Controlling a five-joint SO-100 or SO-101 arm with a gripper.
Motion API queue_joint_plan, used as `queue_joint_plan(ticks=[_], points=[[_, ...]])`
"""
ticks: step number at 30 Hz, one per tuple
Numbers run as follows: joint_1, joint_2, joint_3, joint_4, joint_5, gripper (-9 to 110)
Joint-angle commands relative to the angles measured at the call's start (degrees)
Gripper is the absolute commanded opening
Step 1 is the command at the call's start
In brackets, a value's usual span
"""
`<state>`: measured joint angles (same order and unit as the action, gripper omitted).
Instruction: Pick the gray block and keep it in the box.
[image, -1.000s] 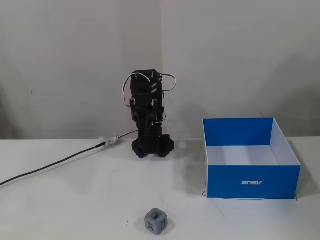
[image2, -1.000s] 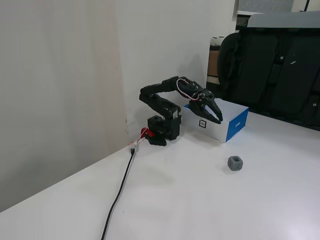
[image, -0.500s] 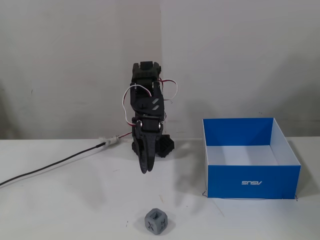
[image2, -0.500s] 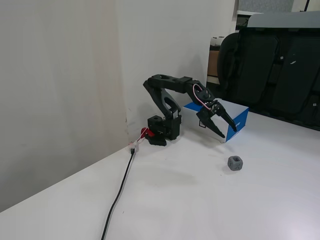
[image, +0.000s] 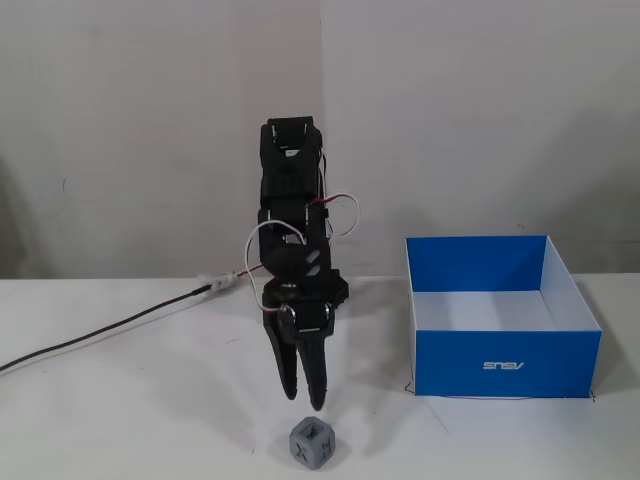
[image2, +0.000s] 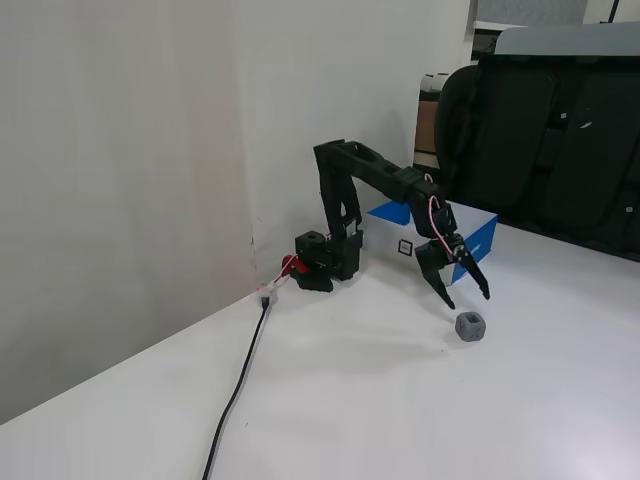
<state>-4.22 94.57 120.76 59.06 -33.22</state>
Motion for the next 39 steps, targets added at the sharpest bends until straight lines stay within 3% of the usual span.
queue_joint_plan(ticks=[1,16,19,23,31,39], points=[[0.09,-0.44,-4.75,0.70,-0.53,27],[0.70,-20.13,-17.23,2.90,-1.93,28],[0.35,-20.65,-17.75,3.25,-2.02,10],[0.70,-22.85,-20.39,5.10,-1.49,0],[1.58,-13.27,-31.55,15.82,6.68,0],[-5.54,10.55,-24.43,20.30,16.00,0]])
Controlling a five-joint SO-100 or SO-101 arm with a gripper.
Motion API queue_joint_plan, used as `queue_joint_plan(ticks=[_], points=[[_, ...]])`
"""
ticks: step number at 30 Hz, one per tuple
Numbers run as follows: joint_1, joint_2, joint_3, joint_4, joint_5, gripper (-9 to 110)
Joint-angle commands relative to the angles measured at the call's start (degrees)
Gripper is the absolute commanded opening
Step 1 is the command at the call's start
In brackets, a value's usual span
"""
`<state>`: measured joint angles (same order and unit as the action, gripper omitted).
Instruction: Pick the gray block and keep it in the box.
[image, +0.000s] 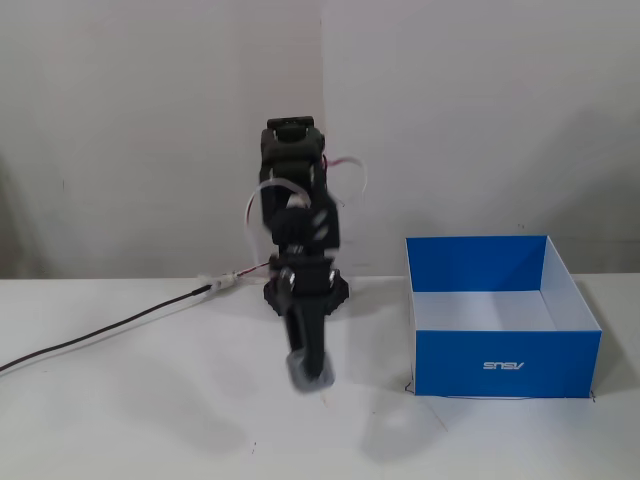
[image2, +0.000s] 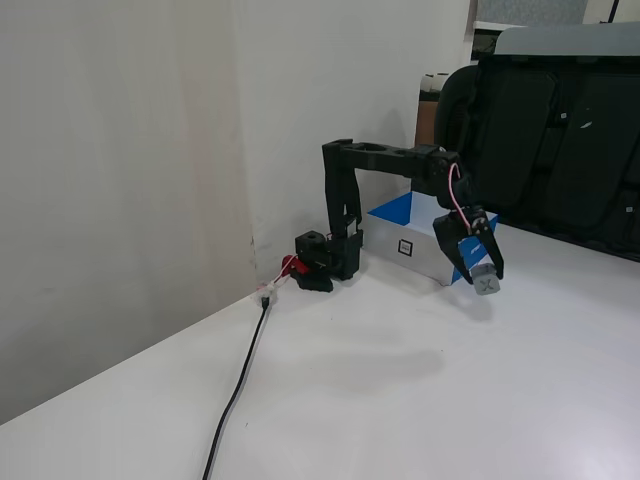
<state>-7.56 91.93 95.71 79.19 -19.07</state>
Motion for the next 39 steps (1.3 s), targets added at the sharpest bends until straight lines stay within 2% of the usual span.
queue_joint_plan(ticks=[1,6,12,19,22,23,24,28,30,32,33,36,39], points=[[-4.39,17.14,2.37,0.53,3.43,0],[-16.61,29.09,6.59,2.81,10.99,0],[-34.28,35.07,13.36,1.58,20.48,0],[-54.49,43.59,25.49,-2.72,24.26,0],[-57.74,42.45,27.60,-4.04,25.49,3],[-58.10,42.01,28.13,-3.96,25.93,20],[-58.10,41.92,28.48,-4.31,25.93,29],[-57.92,41.92,28.48,-4.83,26.19,31],[-56.87,41.92,27.42,-4.83,26.19,25],[-53.44,40.87,23.82,-2.37,26.19,6],[-51.33,38.76,20.48,0.09,26.10,0],[-40.69,29.36,8.53,5.80,25.58,0],[-30.15,27.33,4.57,5.89,25.22,0]])
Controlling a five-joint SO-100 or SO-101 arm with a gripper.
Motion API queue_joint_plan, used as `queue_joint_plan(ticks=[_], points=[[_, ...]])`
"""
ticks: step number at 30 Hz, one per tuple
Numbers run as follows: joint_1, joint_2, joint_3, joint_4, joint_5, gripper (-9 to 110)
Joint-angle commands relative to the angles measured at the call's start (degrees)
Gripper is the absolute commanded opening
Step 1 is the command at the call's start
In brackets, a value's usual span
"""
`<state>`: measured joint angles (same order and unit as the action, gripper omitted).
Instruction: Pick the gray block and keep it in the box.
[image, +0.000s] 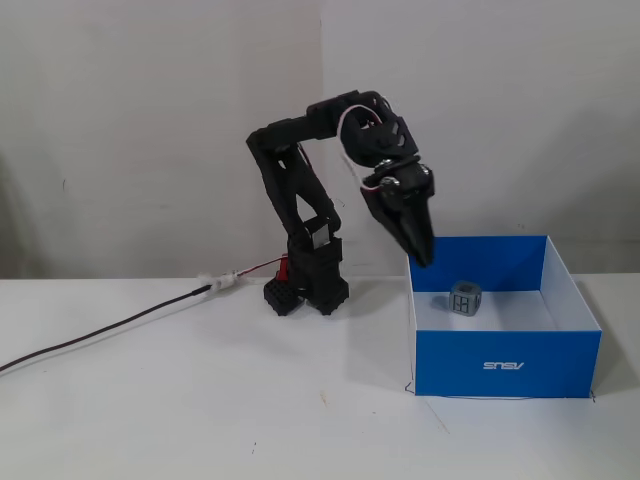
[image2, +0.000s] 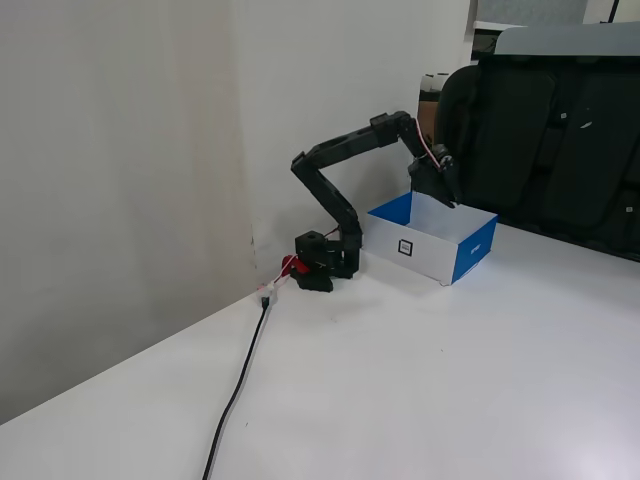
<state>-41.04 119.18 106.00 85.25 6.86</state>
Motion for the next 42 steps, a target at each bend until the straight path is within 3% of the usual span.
queue_joint_plan(ticks=[1,7,13,24,28,31,42], points=[[6.15,-0.18,-5.80,-0.79,-1.14,0],[22.15,1.41,-3.60,-6.50,-4.66,0],[34.45,16.17,14.68,-20.04,-14.68,0],[42.28,36.30,47.02,-35.42,-23.64,0],[40.52,53.70,57.22,-33.22,-23.64,0],[37.18,76.99,64.42,-22.15,-23.64,0],[39.29,77.26,68.73,-23.12,-22.59,0]])
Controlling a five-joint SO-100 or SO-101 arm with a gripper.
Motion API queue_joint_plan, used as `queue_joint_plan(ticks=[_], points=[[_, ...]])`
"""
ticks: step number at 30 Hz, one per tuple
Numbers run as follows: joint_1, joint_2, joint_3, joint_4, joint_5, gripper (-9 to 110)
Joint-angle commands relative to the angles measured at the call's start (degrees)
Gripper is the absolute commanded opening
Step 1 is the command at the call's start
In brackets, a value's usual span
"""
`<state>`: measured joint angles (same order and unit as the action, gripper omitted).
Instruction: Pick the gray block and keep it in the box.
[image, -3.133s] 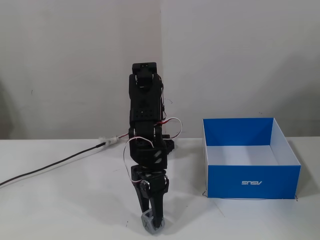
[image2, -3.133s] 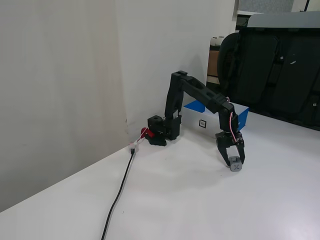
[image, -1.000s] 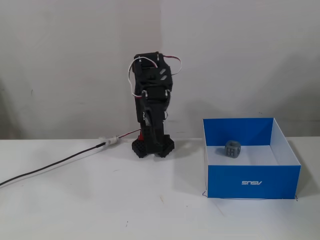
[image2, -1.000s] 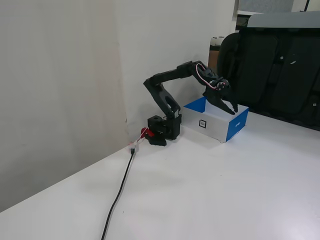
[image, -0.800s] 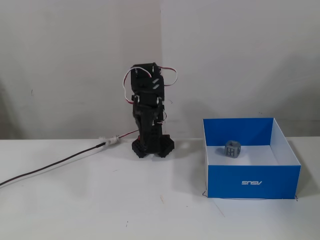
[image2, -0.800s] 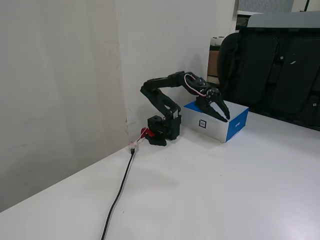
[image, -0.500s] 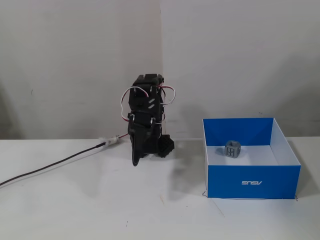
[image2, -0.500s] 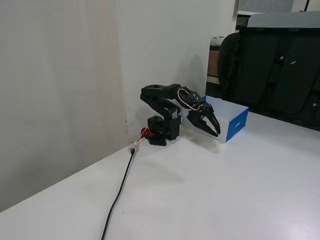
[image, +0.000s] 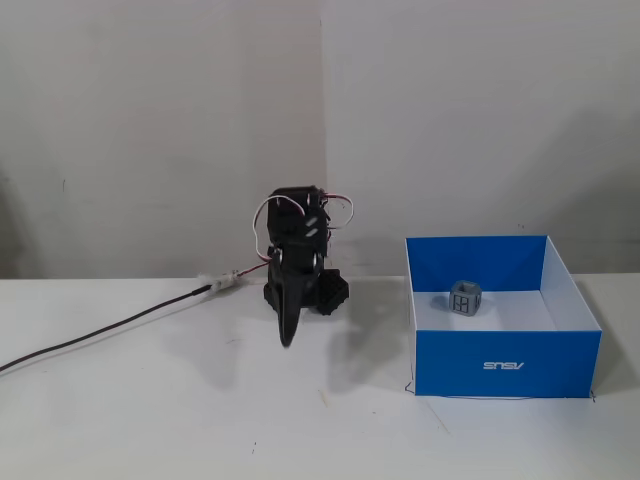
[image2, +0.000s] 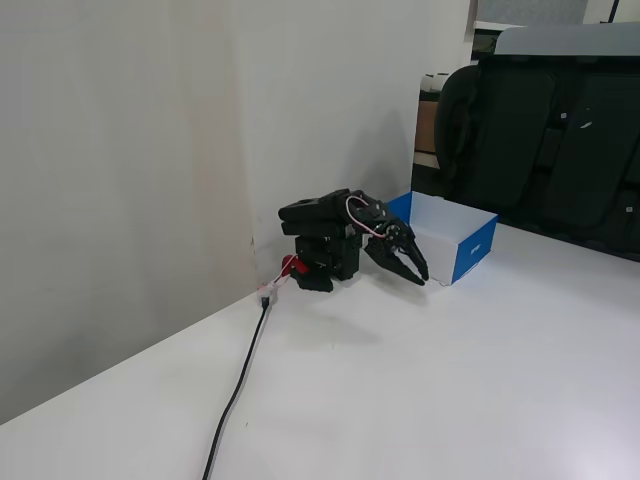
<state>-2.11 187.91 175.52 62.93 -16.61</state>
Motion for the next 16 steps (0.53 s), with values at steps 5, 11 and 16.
queue_joint_plan(ticks=[5,11,16], points=[[-0.88,8.53,-0.79,-0.70,0.18,3],[-0.88,8.53,-0.79,-0.70,0.18,2],[-0.88,8.53,-0.79,-0.70,0.18,1]])
